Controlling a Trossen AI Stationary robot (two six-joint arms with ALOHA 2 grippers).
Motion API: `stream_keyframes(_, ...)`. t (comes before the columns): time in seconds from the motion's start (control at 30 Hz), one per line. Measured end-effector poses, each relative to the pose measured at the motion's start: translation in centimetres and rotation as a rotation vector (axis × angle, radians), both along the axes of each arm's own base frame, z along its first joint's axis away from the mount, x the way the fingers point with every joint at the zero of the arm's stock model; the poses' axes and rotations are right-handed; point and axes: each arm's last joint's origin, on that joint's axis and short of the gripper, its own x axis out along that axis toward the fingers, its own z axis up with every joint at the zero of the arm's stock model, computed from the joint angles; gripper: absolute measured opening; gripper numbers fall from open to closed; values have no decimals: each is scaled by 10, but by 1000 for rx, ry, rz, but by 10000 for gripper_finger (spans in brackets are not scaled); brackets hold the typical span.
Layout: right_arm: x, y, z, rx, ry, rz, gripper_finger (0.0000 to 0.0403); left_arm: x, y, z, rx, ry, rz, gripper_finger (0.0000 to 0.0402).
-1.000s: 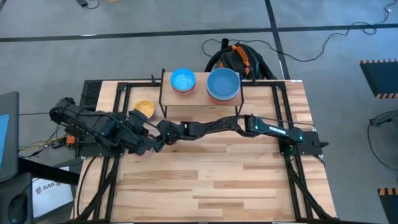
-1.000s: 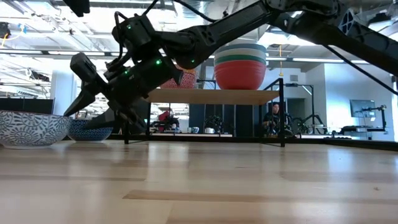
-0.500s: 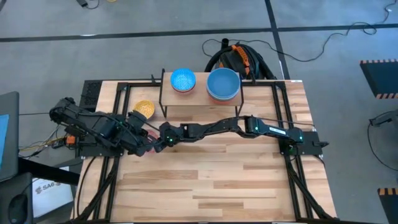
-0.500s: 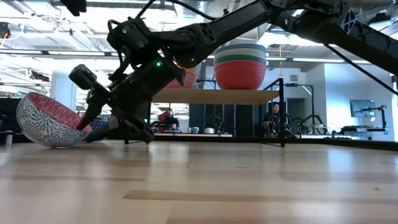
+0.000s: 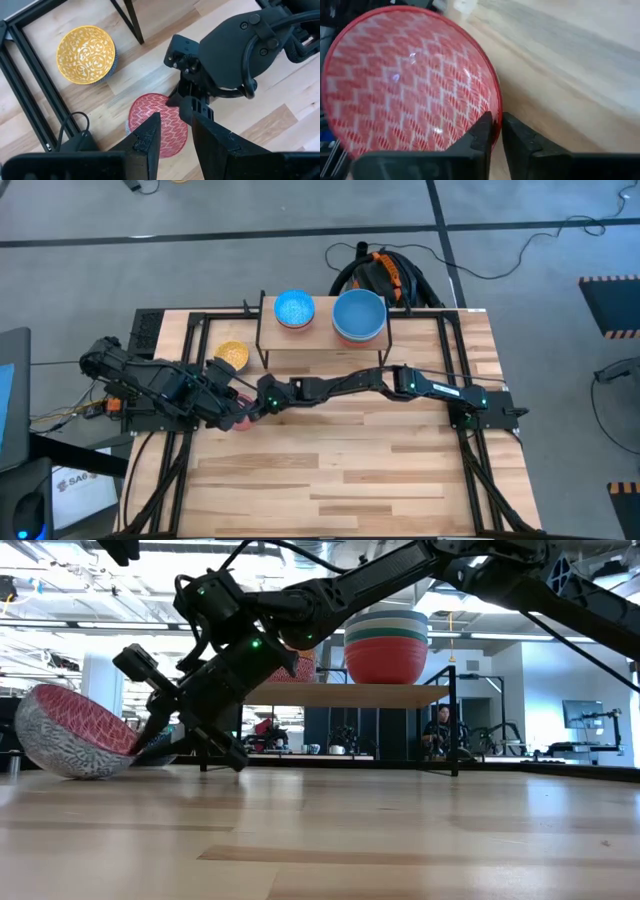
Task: Place and stack bowls onto a shelf
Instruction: Stack the blue-red patterned bowl on top of the yellow-blue patterned bowl on the shelf
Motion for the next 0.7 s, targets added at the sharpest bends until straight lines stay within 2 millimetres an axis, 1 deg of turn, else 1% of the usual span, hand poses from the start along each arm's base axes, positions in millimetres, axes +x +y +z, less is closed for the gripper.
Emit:
stream_keyframes(0.13, -2, 0, 0, -14, 22, -12, 26, 0, 0, 0, -2, 2, -3, 96)
stream_keyframes(0.2, -3, 0, -1, -17, 44, -10, 25, 0, 0, 0, -4, 2, -2, 96)
stream_keyframes(0.33, -12, 1, 7, -39, 143, 12, 25, -1, -2, 0, -1, -2, -5, 96)
stream_keyframes(0.47, -31, 10, 35, -113, 286, 115, 25, 0, -2, 0, -4, -5, 2, 96)
stream_keyframes(0.57, -50, 13, 55, -177, 411, 223, 25, -1, -4, 0, -10, -11, 2, 96)
stream_keyframes(0.63, -66, 12, 73, -212, 496, 288, 25, -2, -7, 0, -13, -24, 1, 96)
stream_keyframes(0.7, -76, 11, 81, -244, 563, 347, 25, -1, -9, 0, -1, -52, 12, 96)
